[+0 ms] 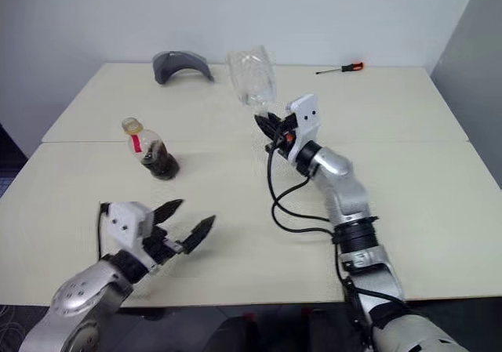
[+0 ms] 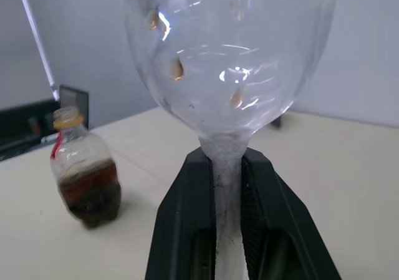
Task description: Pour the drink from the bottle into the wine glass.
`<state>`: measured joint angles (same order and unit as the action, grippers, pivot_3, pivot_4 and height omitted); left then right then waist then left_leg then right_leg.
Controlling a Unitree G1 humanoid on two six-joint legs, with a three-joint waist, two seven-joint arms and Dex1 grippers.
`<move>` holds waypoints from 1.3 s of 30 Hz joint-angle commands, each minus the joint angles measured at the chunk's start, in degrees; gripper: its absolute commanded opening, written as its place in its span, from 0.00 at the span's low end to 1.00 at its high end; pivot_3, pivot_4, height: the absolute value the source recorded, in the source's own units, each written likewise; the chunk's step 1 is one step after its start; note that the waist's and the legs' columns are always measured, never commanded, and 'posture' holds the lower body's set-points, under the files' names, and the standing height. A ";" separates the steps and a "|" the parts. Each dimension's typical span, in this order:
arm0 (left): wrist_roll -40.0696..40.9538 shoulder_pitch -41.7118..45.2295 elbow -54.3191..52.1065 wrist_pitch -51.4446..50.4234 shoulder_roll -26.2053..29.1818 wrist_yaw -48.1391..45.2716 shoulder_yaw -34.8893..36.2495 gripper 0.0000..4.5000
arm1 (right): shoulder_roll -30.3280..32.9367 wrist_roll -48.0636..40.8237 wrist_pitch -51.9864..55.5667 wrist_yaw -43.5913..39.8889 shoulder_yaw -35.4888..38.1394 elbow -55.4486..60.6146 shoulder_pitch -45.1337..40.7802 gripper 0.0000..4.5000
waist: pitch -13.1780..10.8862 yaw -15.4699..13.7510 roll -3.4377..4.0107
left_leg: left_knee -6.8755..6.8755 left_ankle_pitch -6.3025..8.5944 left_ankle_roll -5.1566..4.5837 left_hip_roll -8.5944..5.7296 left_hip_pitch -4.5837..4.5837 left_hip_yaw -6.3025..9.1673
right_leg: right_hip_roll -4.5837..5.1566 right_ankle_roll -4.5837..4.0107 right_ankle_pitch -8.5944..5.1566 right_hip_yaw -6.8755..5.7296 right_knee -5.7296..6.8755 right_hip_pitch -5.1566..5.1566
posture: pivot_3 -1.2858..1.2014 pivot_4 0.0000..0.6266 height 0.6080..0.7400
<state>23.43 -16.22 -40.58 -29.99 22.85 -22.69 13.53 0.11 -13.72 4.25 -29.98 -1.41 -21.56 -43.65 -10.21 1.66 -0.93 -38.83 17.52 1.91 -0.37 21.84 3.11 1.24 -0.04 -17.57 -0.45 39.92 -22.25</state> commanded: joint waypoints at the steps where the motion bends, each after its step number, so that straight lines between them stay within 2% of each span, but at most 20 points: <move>1: -1.71 -2.72 -4.29 2.81 -1.12 2.02 0.14 1.00 | -2.74 1.73 -12.82 2.08 1.34 -8.36 -1.08 0.05 | -0.01 0.00 0.01 | 0.00 0.00 0.00 0.01 0.00 0.00 | -0.01 -0.01 0.00 0.00 0.01 -0.01 | 0.52 0.24 1.00; 7: -1.94 -2.24 -6.80 1.94 -1.87 4.44 -0.99 1.00 | -8.12 6.21 -27.78 7.04 0.47 -25.30 -2.49 0.05 | -0.01 0.11 0.01 | -0.01 -0.01 0.01 0.01 -0.01 -0.03 | -0.02 -0.02 0.01 0.01 0.03 0.00 | 0.52 0.24 1.00; 13: -1.45 -1.90 -7.26 1.64 -0.44 3.74 -0.85 1.00 | -7.62 12.85 -26.67 11.53 -3.00 -34.80 -2.19 0.05 | 0.06 0.13 -0.01 | 0.00 -0.11 0.20 0.02 -0.09 -0.07 | -0.02 -0.03 0.01 0.06 0.03 0.05 | 0.52 0.24 1.00; 19: -0.91 -0.31 -6.78 0.85 -0.16 4.10 -1.29 1.00 | -2.18 15.67 -16.96 10.28 -5.22 -23.49 2.80 0.05 | 0.29 -0.16 0.00 | 0.01 -0.09 0.16 0.01 -0.25 -0.04 | -0.02 -0.04 0.01 0.04 0.02 0.23 | 0.52 0.24 1.00; 26: -0.74 1.60 -5.28 0.47 -0.08 4.11 -1.65 1.00 | 3.74 16.23 1.29 7.15 -7.32 -4.97 8.64 0.05 | 0.55 -1.16 0.03 | 0.00 0.01 -0.02 -0.02 -0.24 0.00 | 0.01 -0.03 0.01 0.02 -0.04 0.29 | 0.52 0.24 1.00; 30: -1.69 3.68 -2.96 1.98 0.34 3.37 -2.27 1.00 | 7.52 16.77 7.72 3.28 -10.43 2.19 10.91 0.05 | 0.67 -1.35 0.08 | 0.01 0.02 -0.03 -0.02 -0.26 0.01 | 0.01 -0.03 0.01 0.01 -0.05 0.29 | 0.52 0.24 1.00; 35: -1.68 5.39 -1.60 1.80 -0.17 3.63 -2.05 1.00 | 6.43 14.21 11.37 3.99 -9.18 2.80 8.19 0.05 | 0.75 -1.14 0.10 | 0.07 0.02 -0.03 -0.02 -0.38 -0.02 | -0.02 -0.03 0.00 0.02 -0.05 0.37 | 0.52 0.24 1.00; 39: -1.37 4.93 -2.57 1.42 -0.45 3.64 -2.11 1.00 | 2.64 11.94 5.67 5.54 -6.51 -1.52 2.04 0.05 | 0.73 -0.74 0.11 | 0.07 0.02 -0.03 0.00 -0.40 -0.01 | -0.04 -0.03 0.00 0.02 -0.06 0.39 | 0.52 0.24 1.00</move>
<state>21.81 -11.16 -41.37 -29.35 22.39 -19.23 11.48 3.54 -0.77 12.99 -25.17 -9.48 -22.59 -39.27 -9.48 0.92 -0.81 -38.74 17.54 1.87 -0.36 21.45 3.10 1.19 -0.07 -17.57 -0.43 39.86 -21.89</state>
